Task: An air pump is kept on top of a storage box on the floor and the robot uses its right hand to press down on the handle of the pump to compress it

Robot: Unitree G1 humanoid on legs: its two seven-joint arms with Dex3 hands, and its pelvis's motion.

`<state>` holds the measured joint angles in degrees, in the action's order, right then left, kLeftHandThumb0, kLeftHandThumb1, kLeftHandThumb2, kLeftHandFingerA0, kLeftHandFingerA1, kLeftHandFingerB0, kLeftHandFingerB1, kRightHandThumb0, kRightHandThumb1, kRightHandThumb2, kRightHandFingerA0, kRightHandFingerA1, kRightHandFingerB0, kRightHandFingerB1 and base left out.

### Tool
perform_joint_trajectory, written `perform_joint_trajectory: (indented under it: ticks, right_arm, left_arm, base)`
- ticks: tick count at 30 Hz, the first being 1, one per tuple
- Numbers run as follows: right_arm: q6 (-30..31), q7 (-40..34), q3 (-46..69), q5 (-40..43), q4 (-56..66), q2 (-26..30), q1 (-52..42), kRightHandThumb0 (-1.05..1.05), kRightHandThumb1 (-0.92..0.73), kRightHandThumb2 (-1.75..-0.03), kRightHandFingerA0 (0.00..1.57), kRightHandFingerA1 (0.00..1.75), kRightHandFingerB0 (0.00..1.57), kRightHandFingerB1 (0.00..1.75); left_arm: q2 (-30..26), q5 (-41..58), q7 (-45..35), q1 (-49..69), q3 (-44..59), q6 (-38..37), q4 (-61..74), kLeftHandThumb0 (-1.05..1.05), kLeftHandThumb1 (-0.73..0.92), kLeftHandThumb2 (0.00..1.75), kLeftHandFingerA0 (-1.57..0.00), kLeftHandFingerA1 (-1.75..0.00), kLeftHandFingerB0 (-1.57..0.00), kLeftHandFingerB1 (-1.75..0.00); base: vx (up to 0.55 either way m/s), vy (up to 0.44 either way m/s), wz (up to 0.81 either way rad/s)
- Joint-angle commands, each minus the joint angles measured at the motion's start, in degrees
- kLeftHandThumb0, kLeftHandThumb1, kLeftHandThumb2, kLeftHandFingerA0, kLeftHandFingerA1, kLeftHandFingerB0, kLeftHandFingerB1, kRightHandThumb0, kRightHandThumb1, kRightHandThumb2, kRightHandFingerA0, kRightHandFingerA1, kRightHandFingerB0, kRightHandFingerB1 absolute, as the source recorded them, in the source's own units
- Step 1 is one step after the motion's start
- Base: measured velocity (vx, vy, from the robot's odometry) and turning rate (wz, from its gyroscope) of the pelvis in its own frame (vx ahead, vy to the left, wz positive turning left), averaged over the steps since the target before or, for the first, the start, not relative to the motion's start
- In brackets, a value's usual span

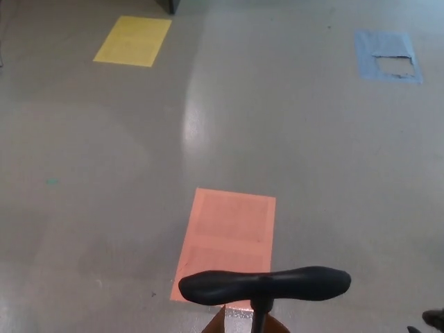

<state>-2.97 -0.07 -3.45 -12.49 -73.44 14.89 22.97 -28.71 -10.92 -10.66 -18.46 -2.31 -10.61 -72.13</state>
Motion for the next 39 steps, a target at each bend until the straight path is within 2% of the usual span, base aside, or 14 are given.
perform_joint_trajectory:
  ticks: [1,2,9,10,12,13,16,18,20,22,25,27,28,39]
  right_arm:
    - [-4.22,-2.2,7.55,6.58,-1.33,-0.16,-0.45,-0.67,-0.86,-0.66,0.2,0.33,0.17,0.29]
    - [-5.17,-3.1,10.04,8.66,-0.87,-0.44,0.01,-0.35,-0.56,-1.11,0.0,0.48,0.0,0.47]
    - [-23.77,-4.89,26.9,20.93,10.91,-4.05,0.22,-0.86,-0.71,-1.08,0.09,0.5,0.05,0.38]
    - [-26.78,-4.82,27.57,21.35,14.12,-4.8,-0.54,-0.88,-0.9,-0.68,0.11,0.52,0.1,0.44]
    - [-31.52,-5.84,27.78,21.02,21.86,-6.02,-2.44,-0.89,-0.91,-0.7,0.11,0.5,0.1,0.4]
    - [-31.54,-6.9,27.45,19.95,26.33,-6.38,-3.49,-0.86,-0.75,-1.14,0.06,0.46,0.02,0.39]
    - [-24.61,-5.64,27.22,21.42,52.18,-7.38,-8.02,-0.89,-0.82,-1.16,0.09,0.16,0.09,0.16]
    - [-23.95,-6.22,27.7,20.56,59.53,-6.25,-8.1,-0.82,-0.92,-0.71,0.09,0.25,0.09,0.22]
    - [-20.27,-5.61,28.04,21.16,67.67,-5.34,-8.79,-0.79,-0.73,-1.1,0.05,0.42,0.02,0.31]
    - [-16.22,-4.82,28.42,22.61,75.62,-4.29,-9.0,-0.37,-0.45,-1.06,0.0,0.48,0.0,0.48]
    - [-10.89,-2.98,28.75,23.09,85.46,-0.8,-7.98,-0.37,-0.46,-1.06,0.0,0.48,0.0,0.48]
    - [-9.0,-2.01,28.85,23.34,87.84,0.41,-7.96,-0.81,-0.9,-0.67,0.17,0.28,0.12,0.26]
    - [-6.1,0.56,28.73,24.22,91.69,3.37,-7.62,-0.88,-0.8,-1.13,0.08,0.18,0.08,0.16]
    - [8.76,9.49,25.01,26.74,107.14,16.98,3.96,-0.85,-0.74,-1.16,0.0,0.15,0.0,0.16]
  left_arm:
    - [-1.09,-0.15,-2.88,0.29,0.15,-3.4,-2.2,-0.62,0.71,0.62,-0.23,-0.3,-0.23,-0.28]
    - [-1.12,-0.22,-2.75,0.19,0.12,-3.41,-2.27,-0.65,0.74,0.63,-0.24,-0.3,-0.23,-0.29]
    - [-1.3,0.18,-3.08,0.21,0.64,-4.23,-2.6,-0.71,0.83,0.65,-0.21,-0.29,-0.18,-0.27]
    - [-1.18,0.22,-3.12,0.31,0.68,-4.39,-2.61,-0.36,0.48,1.06,0.0,-0.47,0.0,-0.47]
    - [-1.02,0.42,-3.32,0.42,0.87,-4.66,-2.66,-0.36,0.48,1.05,0.0,-0.48,0.0,-0.47]
    - [-1.04,0.56,-3.43,0.4,1.01,-4.54,-2.7,-0.36,0.48,1.06,0.0,-0.48,0.0,-0.47]
    - [-1.29,0.36,-3.55,0.32,0.89,-4.79,-2.71,-0.36,0.48,1.06,0.0,-0.47,0.0,-0.47]
    - [-1.25,0.61,-4.01,0.26,1.11,-4.98,-2.75,-0.36,0.48,1.06,0.0,-0.47,0.0,-0.47]
    - [-1.21,0.42,-3.78,0.24,0.97,-5.01,-2.73,-0.75,0.86,0.66,-0.22,-0.3,-0.15,-0.27]
    - [-1.26,0.15,-3.38,0.33,0.78,-5.01,-2.71,-0.36,0.48,1.06,0.0,-0.47,0.0,-0.47]
    - [-1.42,0.12,-3.42,0.58,0.8,-4.64,-2.84,-0.75,0.84,0.66,-0.22,-0.3,-0.16,-0.27]
    - [-1.45,-0.07,-3.28,0.58,0.63,-4.62,-2.84,-0.75,0.84,0.66,-0.23,-0.3,-0.16,-0.27]
    - [-1.42,-0.06,-3.33,0.54,0.62,-4.48,-2.84,-0.75,0.84,0.66,-0.23,-0.3,-0.16,-0.27]
    - [-1.7,-0.26,-3.51,0.14,0.48,-3.93,-2.97,-0.36,0.47,1.05,-0.01,-0.47,0.0,-0.47]
  base:
    - [0.0,0.0,0.0]
    - [0.0,0.0,0.0]
    - [0.0,0.0,0.0]
    - [0.0,0.0,0.0]
    - [0.0,0.0,0.0]
    - [0.0,0.0,0.0]
    - [0.0,0.0,0.0]
    - [0.0,0.0,0.0]
    - [0.0,0.0,0.0]
    - [0.0,0.0,0.0]
    - [0.0,0.0,0.0]
    - [0.0,0.0,0.0]
    - [0.0,0.0,0.0]
    - [0.0,0.0,0.0]
